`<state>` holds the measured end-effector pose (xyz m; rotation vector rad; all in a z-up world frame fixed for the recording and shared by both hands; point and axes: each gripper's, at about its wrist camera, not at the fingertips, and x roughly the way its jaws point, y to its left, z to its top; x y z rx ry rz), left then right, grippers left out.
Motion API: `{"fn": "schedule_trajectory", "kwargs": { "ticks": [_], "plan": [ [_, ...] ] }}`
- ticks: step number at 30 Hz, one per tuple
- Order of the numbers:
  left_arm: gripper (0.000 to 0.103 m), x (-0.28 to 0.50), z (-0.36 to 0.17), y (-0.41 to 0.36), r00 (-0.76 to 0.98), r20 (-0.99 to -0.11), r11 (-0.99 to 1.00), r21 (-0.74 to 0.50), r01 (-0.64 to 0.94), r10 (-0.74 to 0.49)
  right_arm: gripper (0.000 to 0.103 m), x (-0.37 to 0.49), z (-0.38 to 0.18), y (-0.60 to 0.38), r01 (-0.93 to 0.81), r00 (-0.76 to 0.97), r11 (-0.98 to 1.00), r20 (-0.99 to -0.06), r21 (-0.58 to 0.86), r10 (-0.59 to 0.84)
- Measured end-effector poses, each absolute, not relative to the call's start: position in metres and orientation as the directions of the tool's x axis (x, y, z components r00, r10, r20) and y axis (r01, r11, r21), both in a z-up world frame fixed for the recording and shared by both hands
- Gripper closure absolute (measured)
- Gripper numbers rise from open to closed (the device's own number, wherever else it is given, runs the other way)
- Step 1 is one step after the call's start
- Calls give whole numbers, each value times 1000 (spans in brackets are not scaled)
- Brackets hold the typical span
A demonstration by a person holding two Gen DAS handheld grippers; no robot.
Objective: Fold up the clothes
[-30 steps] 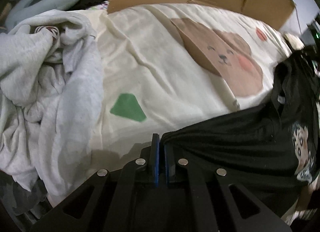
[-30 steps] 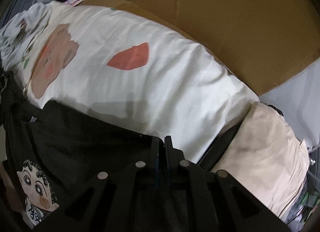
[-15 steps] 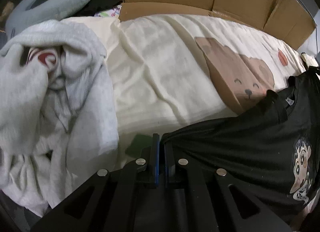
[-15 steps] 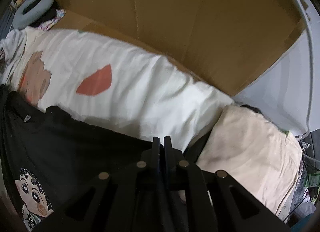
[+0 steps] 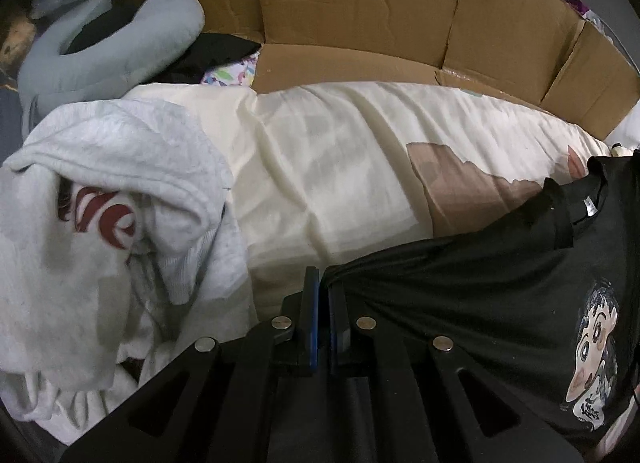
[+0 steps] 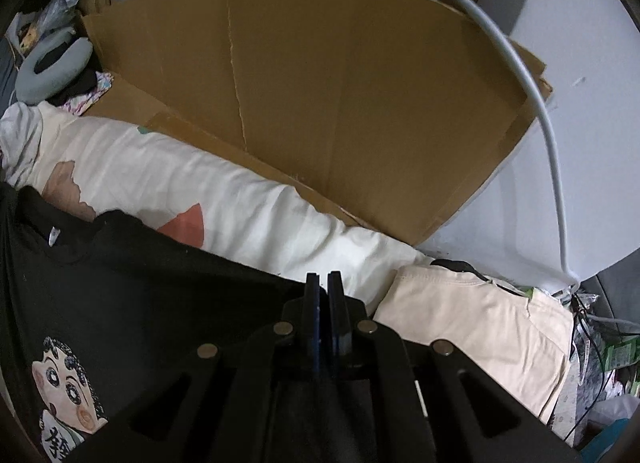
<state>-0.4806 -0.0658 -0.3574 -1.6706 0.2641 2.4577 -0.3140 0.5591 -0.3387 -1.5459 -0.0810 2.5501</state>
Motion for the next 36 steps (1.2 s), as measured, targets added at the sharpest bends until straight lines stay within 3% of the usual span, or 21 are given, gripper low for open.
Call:
{"fn": "schedule_trajectory", "kwargs": {
  "ticks": [12,17,22,33,34,35,36],
  "plan": [
    [99,-486,-414,-44,-210,-977,-947,32,-319,37,95,-311,-401,563,-61,-268,-998,-962,-30,45],
    [98,-487,-416,-46,-205,-977,-949,8,-316,60,64,-298,-395,564,-52,-286,-998,-958,40,-24],
    [98,-487,-416,-47,-206,-976,-945,-4,-328,75,52,-292,-375,570,-24,-340,-998,-940,51,-40],
    [96,-494,-425,-45,-180,-980,-937,-17,-348,85,53,-317,-412,561,59,-204,-998,-979,17,-29],
    [92,-495,-426,-46,-175,-981,-934,-15,-357,83,64,-317,-414,561,53,-198,-998,-980,19,-29],
    [89,-495,-426,-46,-172,-982,-932,-10,-363,77,83,-318,-416,560,52,-193,-999,-981,10,-20],
    [87,-496,-425,-46,-172,-982,-926,-1,-377,72,91,-317,-416,560,55,-194,-998,-981,-4,-6]
  ]
}}
